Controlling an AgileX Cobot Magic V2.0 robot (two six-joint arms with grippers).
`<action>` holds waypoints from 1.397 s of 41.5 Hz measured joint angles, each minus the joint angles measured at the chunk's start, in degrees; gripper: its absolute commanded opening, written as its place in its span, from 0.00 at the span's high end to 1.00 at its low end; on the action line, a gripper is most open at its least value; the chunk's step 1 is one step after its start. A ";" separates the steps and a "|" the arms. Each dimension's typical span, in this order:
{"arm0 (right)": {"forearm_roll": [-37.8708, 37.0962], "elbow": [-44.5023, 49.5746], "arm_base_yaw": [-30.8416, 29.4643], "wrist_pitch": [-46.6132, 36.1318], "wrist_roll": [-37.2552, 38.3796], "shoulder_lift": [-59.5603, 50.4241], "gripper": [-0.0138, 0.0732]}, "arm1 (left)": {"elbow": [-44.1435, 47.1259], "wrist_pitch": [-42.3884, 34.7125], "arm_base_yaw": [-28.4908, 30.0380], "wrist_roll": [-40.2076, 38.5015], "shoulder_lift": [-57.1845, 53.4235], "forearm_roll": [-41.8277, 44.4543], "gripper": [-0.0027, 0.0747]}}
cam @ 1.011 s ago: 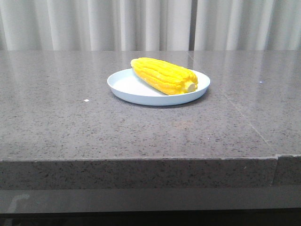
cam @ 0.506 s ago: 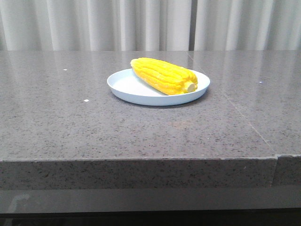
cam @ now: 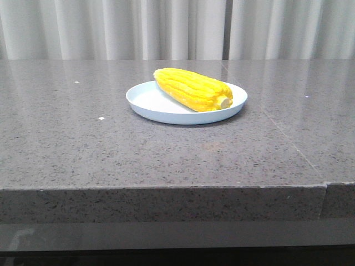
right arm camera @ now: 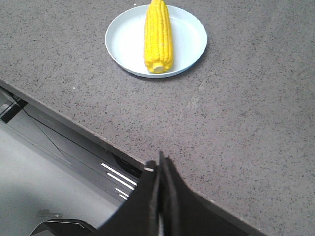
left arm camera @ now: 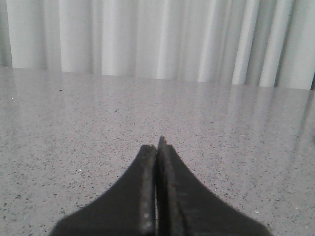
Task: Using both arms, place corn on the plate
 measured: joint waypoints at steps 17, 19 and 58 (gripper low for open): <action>0.00 0.00 0.00 0.11 0.00 0.00 0.92 | 0.00 -2.31 -1.81 0.00 0.00 -0.36 0.99; 0.00 0.00 0.00 0.11 0.00 0.00 0.92 | 0.00 -2.31 -1.81 0.00 0.00 -0.25 0.99; 0.00 0.00 0.00 0.11 0.00 0.00 0.92 | 0.00 -2.31 -4.06 3.08 0.00 1.01 0.99</action>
